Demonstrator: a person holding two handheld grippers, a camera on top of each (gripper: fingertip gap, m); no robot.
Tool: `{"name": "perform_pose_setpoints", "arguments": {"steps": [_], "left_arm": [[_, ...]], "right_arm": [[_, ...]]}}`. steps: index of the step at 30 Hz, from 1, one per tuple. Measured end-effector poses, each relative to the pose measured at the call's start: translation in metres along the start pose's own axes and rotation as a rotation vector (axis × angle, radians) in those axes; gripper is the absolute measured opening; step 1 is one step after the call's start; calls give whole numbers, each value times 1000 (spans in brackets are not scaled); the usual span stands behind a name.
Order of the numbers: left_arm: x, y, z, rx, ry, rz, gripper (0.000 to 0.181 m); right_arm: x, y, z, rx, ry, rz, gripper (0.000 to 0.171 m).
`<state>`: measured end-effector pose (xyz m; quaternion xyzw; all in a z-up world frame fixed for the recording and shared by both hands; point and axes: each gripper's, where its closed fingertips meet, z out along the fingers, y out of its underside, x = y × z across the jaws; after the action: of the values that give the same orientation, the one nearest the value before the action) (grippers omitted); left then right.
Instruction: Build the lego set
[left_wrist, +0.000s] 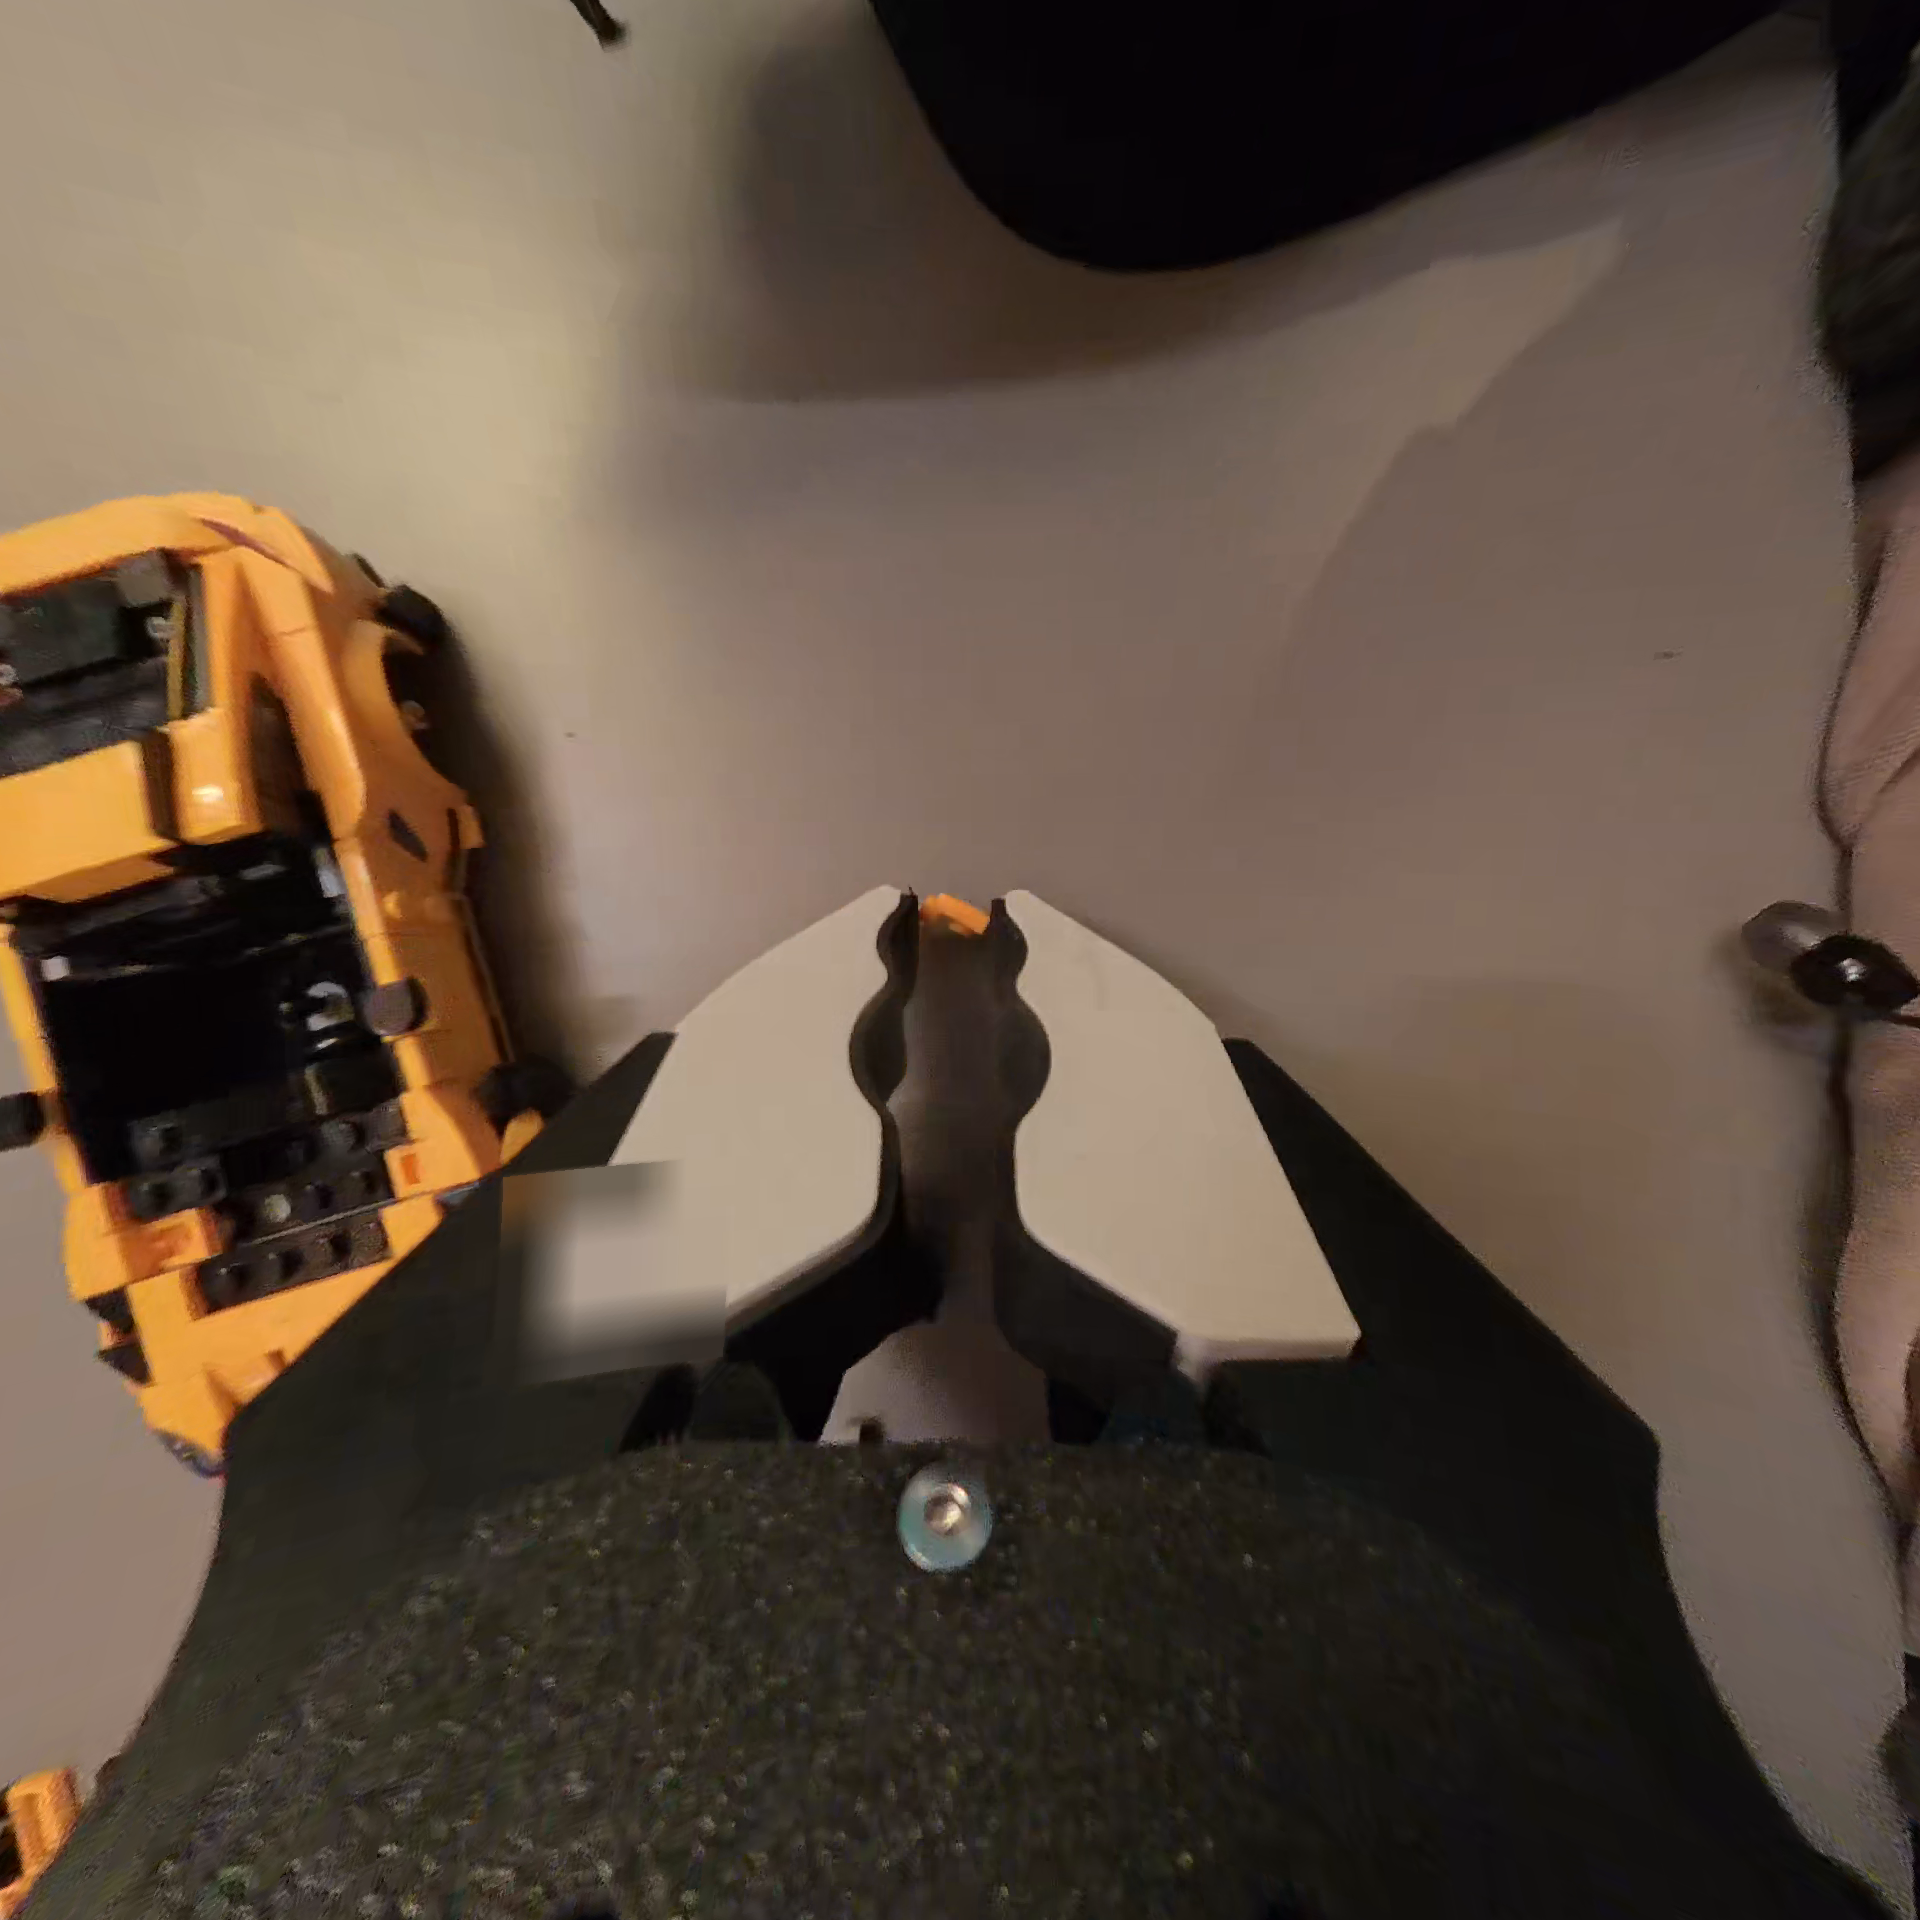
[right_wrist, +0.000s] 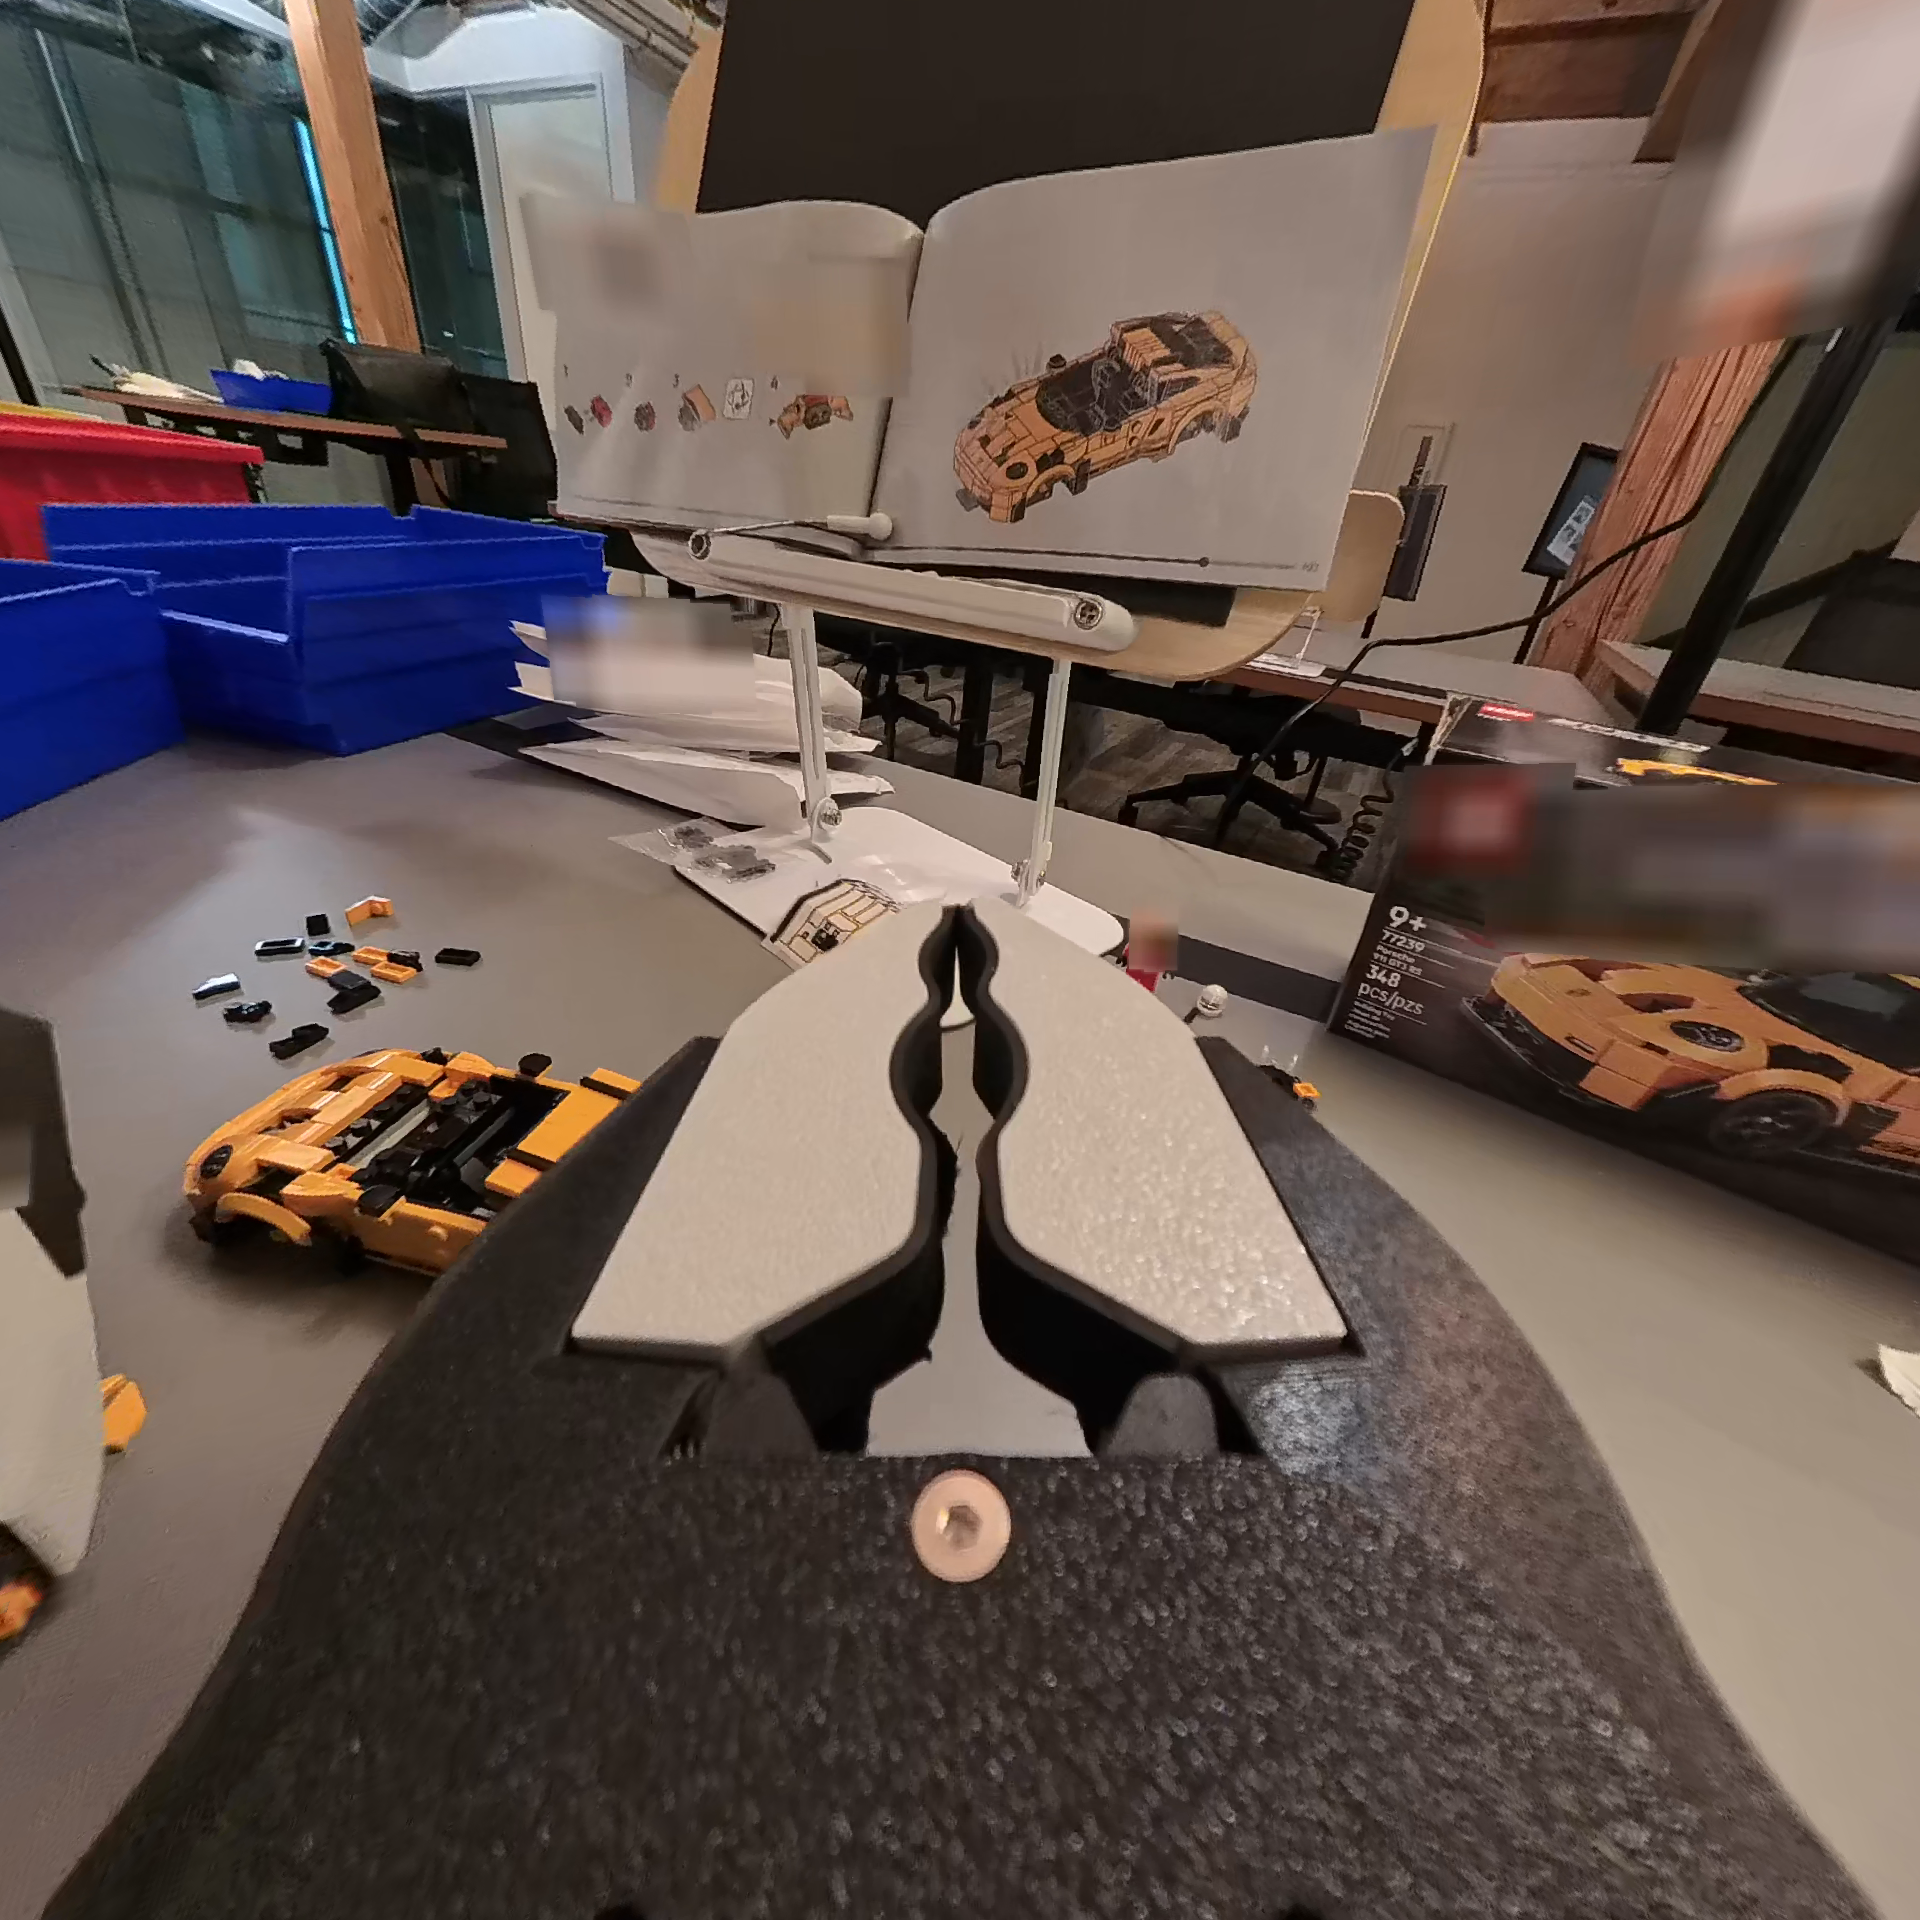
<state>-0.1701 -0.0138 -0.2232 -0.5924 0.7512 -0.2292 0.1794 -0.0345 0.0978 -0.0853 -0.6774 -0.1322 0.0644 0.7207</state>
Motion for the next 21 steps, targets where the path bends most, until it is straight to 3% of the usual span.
{"name": "perform_pose_setpoints", "arguments": {"steps": [5, 8, 10, 14, 18, 21], "left_arm": [[0, -4, -2, 39, -11, 17, 33], [-18, -20, -41, 188, -58, -29, 33], [-54, -14, -83, 270, -164, -122, 31], [-152, 70, -144, 224, -456, -446, 28], [-192, 158, -141, 131, -473, -754, 26], [-194, 175, -130, 123, -435, -798, 25]], "right_arm": [[0, -3, -1, 7, -6, 10, 0], [1, -3, -2, 9, -3, 11, 0], [1, -4, -2, 11, -3, 14, 0], [0, -4, -2, 11, -10, 18, 0], [1, -4, -2, 9, -5, 15, 0], [3, -1, -1, 0, 1, 15, 0]]}}
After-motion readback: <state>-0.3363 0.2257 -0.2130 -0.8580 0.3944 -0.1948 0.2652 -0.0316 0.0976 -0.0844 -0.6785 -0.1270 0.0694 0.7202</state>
